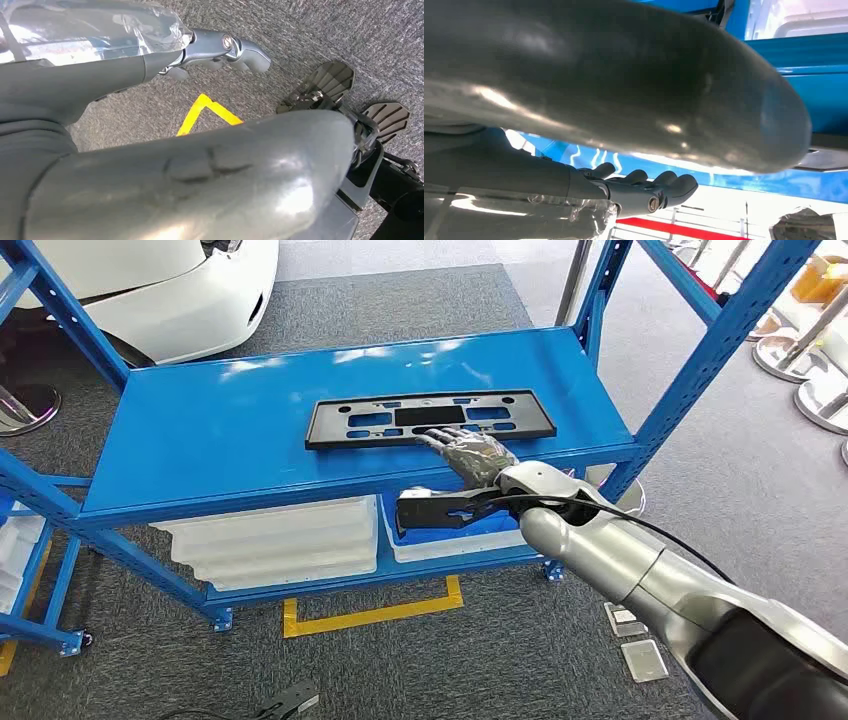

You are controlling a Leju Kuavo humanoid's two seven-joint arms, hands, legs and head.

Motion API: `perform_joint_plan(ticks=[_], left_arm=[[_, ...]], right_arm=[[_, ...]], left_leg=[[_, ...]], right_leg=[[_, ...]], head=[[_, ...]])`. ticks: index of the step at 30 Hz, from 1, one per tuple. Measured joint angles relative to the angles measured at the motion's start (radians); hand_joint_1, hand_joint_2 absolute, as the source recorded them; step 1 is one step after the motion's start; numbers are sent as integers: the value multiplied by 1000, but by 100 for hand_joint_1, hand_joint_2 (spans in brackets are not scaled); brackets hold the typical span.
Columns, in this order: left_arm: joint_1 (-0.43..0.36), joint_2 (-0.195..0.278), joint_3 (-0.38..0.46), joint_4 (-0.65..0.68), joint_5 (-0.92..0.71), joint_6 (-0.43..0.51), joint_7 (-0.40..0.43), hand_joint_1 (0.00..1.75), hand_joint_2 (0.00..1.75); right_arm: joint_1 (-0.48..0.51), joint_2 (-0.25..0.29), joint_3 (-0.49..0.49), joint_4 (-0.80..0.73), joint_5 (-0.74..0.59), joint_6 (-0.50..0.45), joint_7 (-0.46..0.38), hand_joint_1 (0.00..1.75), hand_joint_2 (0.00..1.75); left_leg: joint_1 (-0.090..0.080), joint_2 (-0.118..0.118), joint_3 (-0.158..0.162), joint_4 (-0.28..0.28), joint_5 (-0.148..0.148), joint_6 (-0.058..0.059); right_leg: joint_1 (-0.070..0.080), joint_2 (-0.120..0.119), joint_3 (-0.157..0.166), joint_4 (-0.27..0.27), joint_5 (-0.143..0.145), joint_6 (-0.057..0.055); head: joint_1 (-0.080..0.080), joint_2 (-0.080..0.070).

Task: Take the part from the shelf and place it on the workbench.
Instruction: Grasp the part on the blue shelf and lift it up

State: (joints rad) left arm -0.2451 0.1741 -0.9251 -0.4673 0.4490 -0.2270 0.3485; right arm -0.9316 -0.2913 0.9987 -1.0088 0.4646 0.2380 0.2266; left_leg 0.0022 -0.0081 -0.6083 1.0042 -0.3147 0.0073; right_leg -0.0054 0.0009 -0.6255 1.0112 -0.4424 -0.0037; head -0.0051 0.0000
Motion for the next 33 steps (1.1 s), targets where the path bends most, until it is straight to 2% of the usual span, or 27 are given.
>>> perform_joint_plan(ticks=[2, 3, 5, 6, 7, 8, 9, 11, 12, 13, 15, 17, 18, 20, 21, 22, 23, 25, 26, 27, 29, 31, 33], left_arm=[[0, 0, 0, -1, 0, 0, 0, 0, 0], [0, -1, 0, -2, 0, 0, 1, 0, 0], [0, -1, 1, -2, 0, 0, 2, 0, 0], [1, -2, 1, -2, 0, 0, 3, 0, 0], [2, -2, 1, -2, 0, 0, 4, 0, 0], [2, -3, 1, -3, 0, 0, 5, 0, 0], [3, -4, 1, -4, 0, 0, 5, 0, 0], [2, -5, 1, -6, -1, 1, 7, 0, 0], [1, -5, 1, -6, -1, 2, 8, 0, 0], [1, -5, 1, -7, -1, 2, 9, 0, 0], [1, -6, 1, -8, -2, 3, 11, 0, 0], [1, -6, 1, -9, -2, 3, 12, 0, 0], [0, -6, 1, -10, -2, 3, 12, 0, 0], [1, -6, 1, -10, -2, 3, 12, 0, 0], [3, -6, 1, -10, -2, 3, 12, 0, 0], [4, -6, 1, -10, -2, 3, 12, 0, 0], [4, -6, 1, -10, -2, 3, 12, 0, 0], [4, -5, 1, -10, -2, 3, 12, 0, 0], [3, -5, 1, -10, -2, 3, 12, 0, 0], [3, -5, 1, -10, -2, 3, 12, 0, 0], [3, -4, 1, -11, -2, 3, 13, 0, 0], [3, -5, 1, -12, -1, 3, 14, 0, 0], [2, -5, 1, -14, 0, 3, 14, 0, 0]], right_arm=[[-1, -1, 0, 1, 0, 0, 4, 0, 0], [0, -1, 1, 1, 0, 0, 7, 0, 0], [3, -3, 4, 3, 0, 0, 13, 0, 0], [7, -5, 6, 4, 0, 1, 16, 0, 0], [10, -6, 8, 6, 0, 1, 19, 0, 0], [12, -8, 9, 7, 0, 1, 21, 0, 0], [13, -10, 9, 7, 0, 2, 24, 0, 0], [12, -11, 10, 7, -1, 2, 30, 0, 0], [13, -12, 10, 7, -1, 2, 32, 0, 0], [15, -13, 11, 7, -1, 2, 34, 0, 0], [18, -17, 11, 7, -2, 3, 36, 0, 0], [16, -19, 11, 7, -2, 3, 38, 0, 0], [15, -19, 12, 7, -2, 3, 38, 0, 0], [16, -19, 14, 7, -2, 3, 38, 0, 0], [18, -19, 15, 7, -2, 3, 38, 0, 0], [20, -19, 16, 7, -2, 3, 38, 0, 0], [21, -19, 17, 7, -2, 3, 38, 0, 0], [21, -19, 18, 7, -2, 3, 39, 0, 0], [21, -19, 18, 7, -2, 3, 40, 0, 0], [21, -20, 18, 7, -1, 3, 42, 0, 0], [23, -21, 18, 7, 0, 3, 48, 0, 0], [24, -24, 18, 6, 2, 3, 52, 0, 0], [24, -28, 17, 6, 3, 3, 53, 0, 0]], left_leg=[[2, 1, 6, -5, 1, 2], [4, 3, 10, -9, 3, 4], [6, 4, 13, -9, 0, 6], [7, 4, 14, -8, -2, 5], [9, 3, 15, -7, -5, 3], [12, 3, 16, -3, -9, -2], [15, 2, 18, 2, -15, -8], [17, 2, 17, 16, -29, -23], [17, 2, 16, 21, -34, -30], [16, 2, 15, 23, -38, -36], [19, 2, 18, 23, -43, -49], [22, 3, 10, 57, -66, -60], [23, 4, -10, 103, -90, -64], [22, 4, -80, 237, -140, -66], [21, 4, -114, 290, -151, -65], [21, 4, -133, 312, -144, -63], [19, 4, -133, 295, -118, -59], [13, 4, -90, 171, -36, -44], [9, 4, -64, 106, -7, -36], [5, 5, -46, 59, 8, -30], [-1, 5, -34, 30, 6, -24], [2, 5, -27, 18, 7, -18], [8, 5, -16, 6, 9, -11]], right_leg=[[0, 1, -16, 37, -21, 4], [-1, 1, -39, 86, -46, 7], [-6, 2, -109, 220, -100, 13], [-9, 2, -135, 265, -109, 15], [-13, 2, -146, 275, -99, 18], [-16, 1, -136, 245, -72, 21], [-19, 1, -110, 184, -33, 23], [-20, 2, -56, 66, 10, 23], [-19, 3, -41, 35, 15, 19], [-16, 5, -38, 28, 8, 12], [-13, 8, -37, 27, 5, -4], [-14, 9, -30, 24, 2, -19], [-14, 9, -25, 22, -1, -25], [-10, 9, -16, 22, -8, -35], [-8, 9, -12, 22, -11, -38], [-5, 9, -8, 22, -15, -40], [-3, 10, -3, 22, -18, -41], [0, 12, 9, 22, -26, -40], [2, 13, 12, 22, -30, -37], [3, 14, 14, 22, -33, -34], [2, 13, 14, 21, -36, -25], [1, 10, 15, 24, -43, -15], [2, 9, -9, 81, -77, -5]], head=[[5, 0], [9, 0], [15, 0], [16, 0], [18, 0], [20, 0], [23, 0], [29, 0], [30, 0], [27, 0], [18, 0], [9, 0], [2, 0], [-14, 0], [-20, 0], [-24, 0], [-28, 0], [-35, 0], [-37, 0], [-38, 0], [-37, 0], [-34, 0], [-25, 0]])
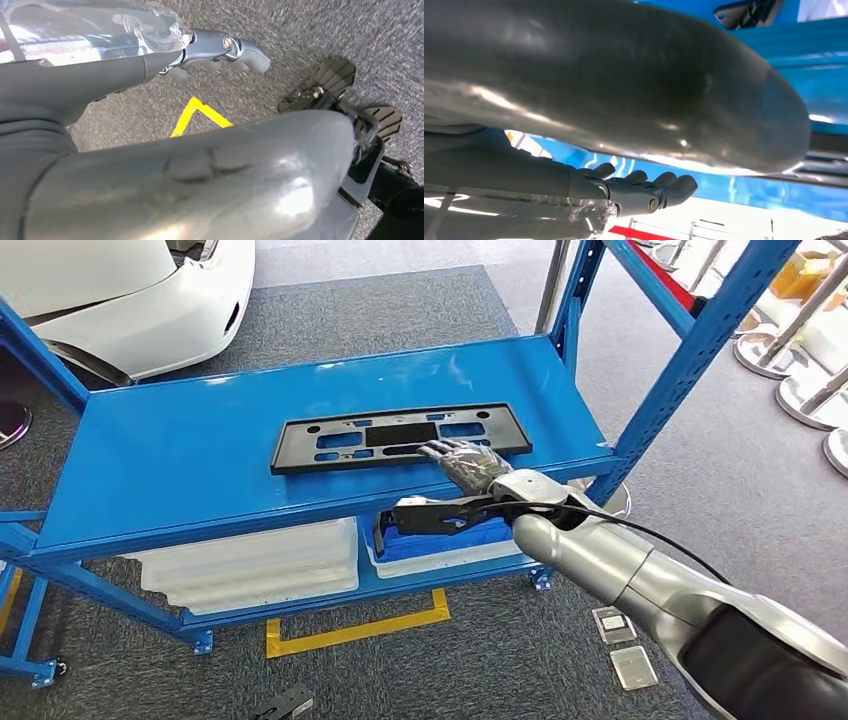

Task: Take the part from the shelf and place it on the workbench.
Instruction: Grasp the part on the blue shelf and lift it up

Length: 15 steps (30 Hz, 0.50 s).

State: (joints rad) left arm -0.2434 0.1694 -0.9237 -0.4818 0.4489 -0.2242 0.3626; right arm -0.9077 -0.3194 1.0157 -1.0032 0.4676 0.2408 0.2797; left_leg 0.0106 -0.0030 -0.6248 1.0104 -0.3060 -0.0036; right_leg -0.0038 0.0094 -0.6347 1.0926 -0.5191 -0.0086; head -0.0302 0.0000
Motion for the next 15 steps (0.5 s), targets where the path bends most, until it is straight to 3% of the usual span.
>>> perform_joint_plan(ticks=[2, 3, 4, 5, 6, 8, 9, 13, 15], left_arm=[[0, 0, 0, -1, 0, 0, 0, 0, 0], [0, 0, 0, -2, 0, 0, 0, 0, 0], [1, 0, 0, -2, 0, 0, 0, 0, 0], [2, 0, 0, -2, 1, 0, 1, 0, 0], [2, 0, 0, -3, 1, 0, 1, 0, 0], [1, 0, 0, -4, 3, 0, 2, 0, 0], [0, 0, 0, -4, 4, 0, 3, 0, 0], [1, 0, 0, -6, 8, 0, 4, 0, 0], [0, 0, 0, -8, 9, 0, 4, 0, 0]], right_arm=[[4, -3, 0, 0, 2, 1, 2, 0, 0], [8, -5, 0, 0, 3, 2, 3, 0, 0], [12, -7, 0, 0, 4, 3, 4, 0, 0], [14, -9, 0, 0, 5, 4, 4, 0, 0], [15, -10, 0, 0, 7, 4, 4, 0, 0], [14, -10, 0, 0, 11, 5, 3, 0, 0], [14, -11, 0, 0, 13, 5, 2, 0, 0], [14, -12, 0, -1, 17, 7, 1, 0, 0], [13, -12, 0, -1, 17, 7, 0, 0, 0]], left_leg=[[1, 0, 4, -2, -2, 5], [1, 0, 5, 0, -5, 7], [2, 0, 6, 2, -8, 6], [3, -1, 9, 5, -12, 5], [4, -1, 12, 9, -18, 2], [5, -2, 19, 20, -34, -9], [5, -2, 20, 25, -39, -14], [5, -2, 21, 31, -50, -37], [7, -1, 5, 76, -80, -47]], right_leg=[[-4, -1, -64, 122, -53, 6], [-6, -1, -97, 180, -69, 9], [-8, -1, -118, 208, -67, 11], [-10, -1, -121, 199, -45, 13], [-12, -2, -106, 154, -7, 15], [-13, -4, -51, 24, 60, 16], [-12, -5, -32, -19, 73, 13], [-7, -1, -16, -46, 64, -10], [-10, -1, -6, -53, 62, -22]], head=[[12, 0], [17, 0], [22, 0], [28, 0], [34, 0], [42, 0], [43, 0], [37, 0], [29, 0]])
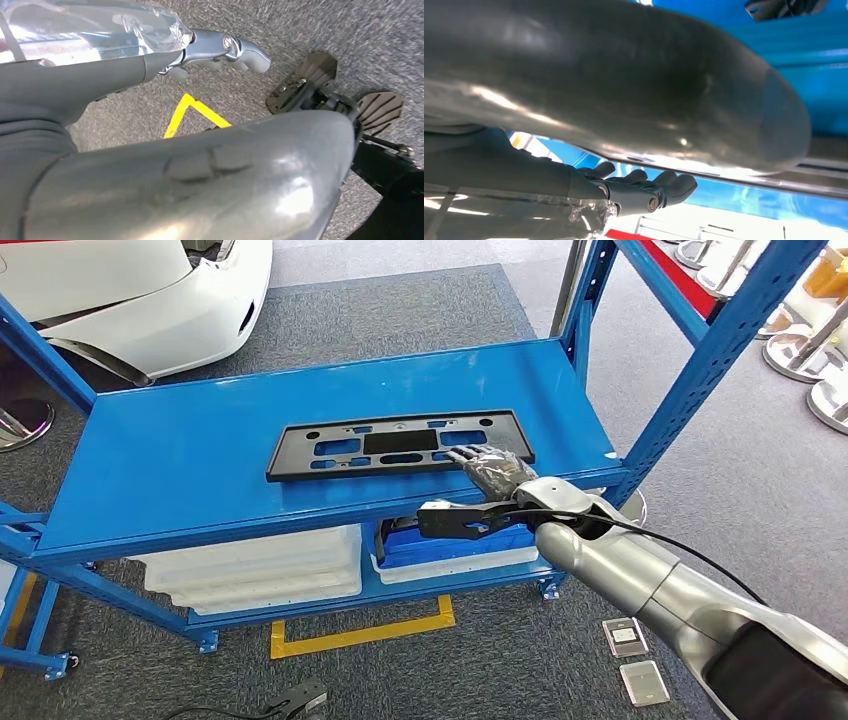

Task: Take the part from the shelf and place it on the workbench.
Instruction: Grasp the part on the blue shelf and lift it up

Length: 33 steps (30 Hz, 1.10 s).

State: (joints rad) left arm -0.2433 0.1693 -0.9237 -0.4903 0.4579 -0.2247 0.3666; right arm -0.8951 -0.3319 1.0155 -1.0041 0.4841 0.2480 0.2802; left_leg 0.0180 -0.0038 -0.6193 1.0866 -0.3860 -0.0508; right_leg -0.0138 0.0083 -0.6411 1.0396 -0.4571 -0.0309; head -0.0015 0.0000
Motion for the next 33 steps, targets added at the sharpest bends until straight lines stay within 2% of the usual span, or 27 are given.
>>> perform_joint_plan(ticks=[1, 3, 4, 5, 6, 8, 9, 10, 11, 14, 16, 18, 19, 20, 21, 23, 24, 25, 28, 30, 31, 33], left_arm=[[0, 0, 0, -1, 0, 0, 0, 0, 0], [1, 0, 0, -1, 0, 0, 0, 0, 0], [3, 0, 0, -1, 0, 0, 0, 0, 0], [4, 0, 0, -1, 0, 0, 0, 0, 0], [4, 0, 0, -1, 0, 0, 0, 0, 0], [4, 0, 0, -1, 0, 0, 0, 0, 0], [3, 0, 0, -1, 0, 0, 0, 0, 0], [3, 0, 0, -1, 0, 0, 0, 0, 0], [3, 0, 0, -1, 0, 0, 0, 0, 0], [3, 0, 0, -2, 0, 0, 1, 0, 0], [1, 0, 0, -3, 0, 0, 1, 0, 0], [1, 0, 0, -3, 0, 0, 1, 0, 0], [2, 0, 0, -3, 1, 0, 1, 0, 0], [3, 0, 0, -3, 1, 0, 1, 0, 0], [4, 0, 0, -3, 1, 0, 1, 0, 0], [4, 0, 0, -4, 1, 0, 0, 0, 0], [3, 0, 0, -4, 1, 0, -1, 0, 0], [3, 0, 0, -4, 2, 0, -3, 0, 0], [3, 0, 0, -4, 2, 1, -5, 0, 0], [3, 0, 0, -4, 2, 1, -6, 0, 0], [3, 0, 0, -4, 2, 0, -6, 0, 0], [3, 0, 0, -4, 1, 0, -6, 0, 0]], right_arm=[[0, 0, 0, 0, 0, 0, -1, 0, 0], [0, 0, 0, 0, 0, 0, -2, 0, 0], [1, 0, 0, 0, 0, 0, -2, 0, 0], [1, 0, 0, 0, 0, 0, -2, 0, 0], [1, 0, 0, 0, 0, 0, -2, 0, 0], [1, 0, 0, -1, 0, 0, -2, 0, 0], [1, 0, 0, -1, 0, 0, -2, 0, 0], [1, 0, 0, -2, 0, 0, -2, 0, 0], [1, 0, 0, -2, 0, 0, -2, 0, 0], [0, 0, 0, -2, 0, 0, -2, 0, 0], [-2, -2, 0, -2, 0, 0, -2, 0, 0], [0, -3, 0, -2, 0, 0, -2, 0, 0], [3, -3, 0, -2, 0, 0, -2, 0, 0], [5, -4, 0, -2, 0, 0, -2, 0, 0], [5, -5, 0, -2, 1, 0, -2, 0, 0], [5, -5, 0, -2, 2, 0, -2, 0, 0], [3, -5, 0, -2, 2, 1, -2, 0, 0], [3, -5, 0, -2, 3, 1, -2, 0, 0], [0, -6, 0, -2, 6, 1, -2, 0, 0], [-5, -6, 0, -2, 8, 1, -2, 0, 0], [-7, -6, 0, -2, 9, 0, -2, 0, 0], [-9, -5, 1, -2, 9, 0, -2, 0, 0]], left_leg=[[1, 0, -24, 53, -26, -4], [1, 1, -92, 186, -74, -9], [1, 1, -120, 230, -82, -9], [1, 1, -132, 240, -71, -8], [1, 1, -124, 210, -41, -6], [-2, 0, -72, 78, 38, 5], [-5, 0, -46, 16, 62, 11], [-8, 1, -30, -24, 70, 16], [-10, 1, -24, -40, 66, 20], [-7, 1, -13, -57, 65, 32], [-3, 1, -2, -68, 69, 43], [-5, 1, 0, -68, 67, 50], [-6, 0, 1, -67, 65, 51], [-6, 0, 2, -66, 63, 51], [-6, 0, 5, -63, 59, 50], [-5, -1, 12, -57, 48, 44], [-7, -1, 14, -52, 42, 40], [-8, -1, 13, -49, 38, 35], [-7, -1, 12, -48, 33, 18], [-6, -1, 7, -24, 14, 7], [-5, 0, -9, 15, -8, 2], [-3, 0, -69, 139, -63, -5]], right_leg=[[-1, 0, 4, -2, -2, -5], [1, 0, 9, -2, -6, -10], [2, 0, 10, -2, -8, -12], [2, 1, 12, -2, -10, -12], [3, 2, 16, -1, -12, -11], [4, 3, 25, -1, -19, -7], [5, 3, 27, 0, -22, -3], [6, 3, 28, 0, -24, 1], [6, 3, 27, -1, -25, 6], [4, 0, 26, 6, -36, 22], [4, -1, -6, 79, -76, 29], [3, -2, -76, 210, -126, 33], [2, -2, -106, 259, -136, 35], [1, -2, -121, 274, -126, 36], [0, -2, -118, 252, -99, 37], [-2, -4, -68, 128, -23, 35], [0, -5, -42, 67, 0, 33], [1, -5, -25, 28, 11, 30], [6, -2, -18, 8, 6, 15], [3, -2, -10, -1, 7, 4], [1, -2, -5, -5, 7, -1], [0, -3, 1, -7, 4, -8]], head=[[-8, 0], [-23, 0], [-28, 0], [-33, 0], [-37, 0], [-45, 0], [-47, 0], [-48, 0], [-48, 0], [-41, 0], [-30, 0], [-18, 0], [-13, 0], [-8, 0], [-2, 0], [7, 0], [10, 0], [11, 0], [6, 0], [3, 0], [-2, 0], [-18, 0]])
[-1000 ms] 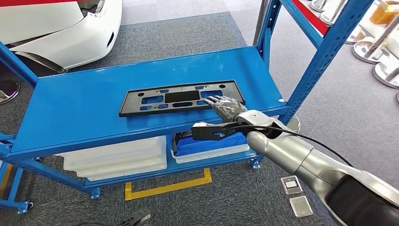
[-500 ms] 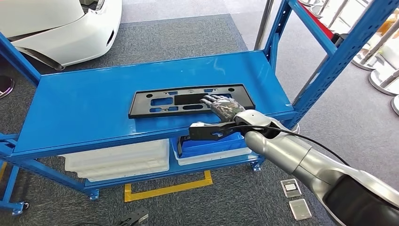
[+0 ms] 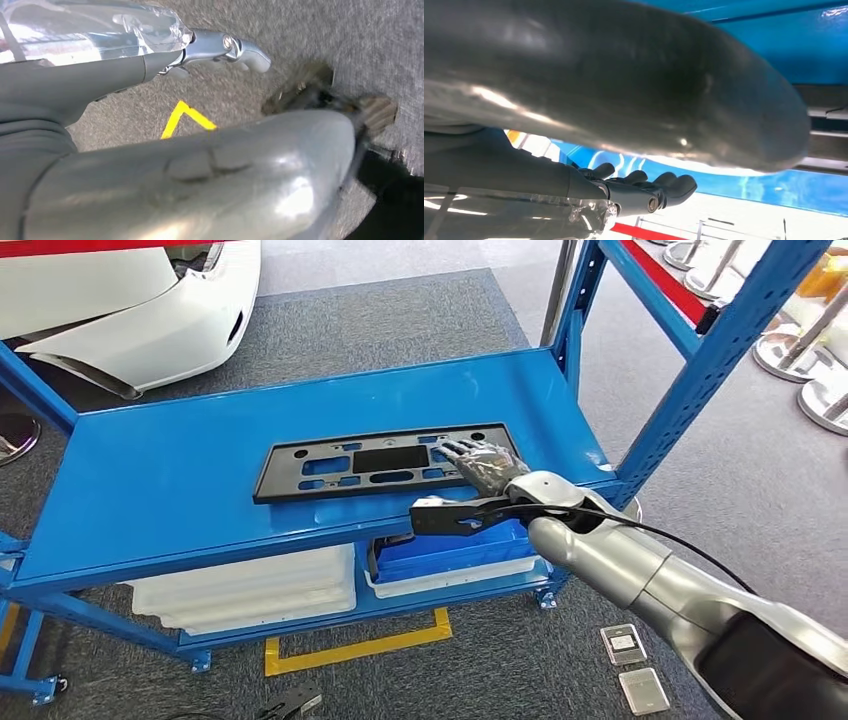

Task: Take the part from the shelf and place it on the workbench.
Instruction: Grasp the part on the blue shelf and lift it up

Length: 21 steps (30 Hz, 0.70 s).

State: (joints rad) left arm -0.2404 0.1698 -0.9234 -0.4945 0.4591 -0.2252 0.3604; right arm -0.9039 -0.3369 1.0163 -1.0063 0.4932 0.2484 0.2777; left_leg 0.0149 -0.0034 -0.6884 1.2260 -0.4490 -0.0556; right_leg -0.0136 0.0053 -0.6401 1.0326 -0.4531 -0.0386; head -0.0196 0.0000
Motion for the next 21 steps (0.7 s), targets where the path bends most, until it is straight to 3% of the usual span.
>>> perform_joint_plan(ticks=[2, 3, 5, 7, 8, 12, 14, 16, 17, 18, 19, 21], left_arm=[[1, 0, 0, 0, -1, -1, 0, 0, 0], [2, 0, 0, 0, -2, -2, 0, 0, 0], [1, 0, 0, 0, -5, -3, 0, 0, 0], [0, 1, 0, 0, -8, -4, 0, 0, 0], [-1, 2, 0, 0, -9, -4, 0, 0, 0], [-2, 2, 0, 0, -9, -7, 2, 0, 0], [-3, 2, 0, -1, -9, -8, 2, 0, 0], [-3, 2, 0, -1, -9, -8, 3, 0, 0], [-2, 2, 0, -1, -9, -9, 3, 0, 0], [-2, 2, 0, -1, -9, -10, 3, 0, 0], [-2, 2, 0, -1, -9, -10, 4, 0, 0], [-2, 2, 0, -1, -9, -12, 4, 0, 0]], right_arm=[[2, 0, 1, 0, 0, 0, 0, 0, 0], [2, 0, 2, 0, 0, 0, 1, 0, 0], [3, 0, 3, 0, 1, 0, 2, 0, 0], [3, 0, 3, 0, 2, 0, 5, 0, 0], [3, -1, 3, 0, 4, 0, 8, 0, 0], [4, -8, 3, 0, 10, 0, 18, 0, 0], [6, -13, 3, -1, 10, 1, 20, 0, 0], [12, -18, 3, -1, 11, 2, 21, 0, 0], [17, -20, 4, -1, 11, 3, 22, 0, 0], [20, -21, 4, -1, 11, 3, 22, 0, 0], [23, -23, 4, -1, 11, 3, 23, 0, 0], [23, -24, 4, -2, 12, 3, 24, 0, 0]], left_leg=[[1, 0, -48, 82, -15, -3], [2, 0, -49, 71, 5, -3], [2, 0, -5, -40, 78, 2], [-1, 0, 43, -150, 120, 11], [-3, 0, 54, -176, 123, 15], [-3, 0, 63, -195, 122, 38], [-2, 1, 67, -200, 124, 49], [-4, 1, 67, -200, 122, 55], [-5, 0, 68, -199, 121, 56], [-5, 0, 70, -199, 119, 57], [-5, 0, 73, -197, 116, 56], [-5, 0, 80, -193, 107, 50]], right_leg=[[1, 0, 3, 0, -3, -3], [1, 1, 4, 1, -4, -2], [1, 3, 10, 1, -8, 1], [4, 4, 13, 2, -12, 8], [5, 5, 12, 3, -13, 12], [3, 2, 6, 17, -26, 32], [1, 1, -30, 97, -71, 39], [1, 1, -96, 228, -123, 42], [0, 1, -122, 274, -134, 43], [0, 0, -132, 285, -125, 43], [0, 0, -123, 257, -99, 43], [0, -1, -67, 129, -29, 40]], head=[[-12, 0], [-17, 0], [-25, 0], [-31, 0], [-31, 0], [-20, 0], [-9, 0], [5, 0], [10, 0], [15, 0], [20, 0], [28, 0]])
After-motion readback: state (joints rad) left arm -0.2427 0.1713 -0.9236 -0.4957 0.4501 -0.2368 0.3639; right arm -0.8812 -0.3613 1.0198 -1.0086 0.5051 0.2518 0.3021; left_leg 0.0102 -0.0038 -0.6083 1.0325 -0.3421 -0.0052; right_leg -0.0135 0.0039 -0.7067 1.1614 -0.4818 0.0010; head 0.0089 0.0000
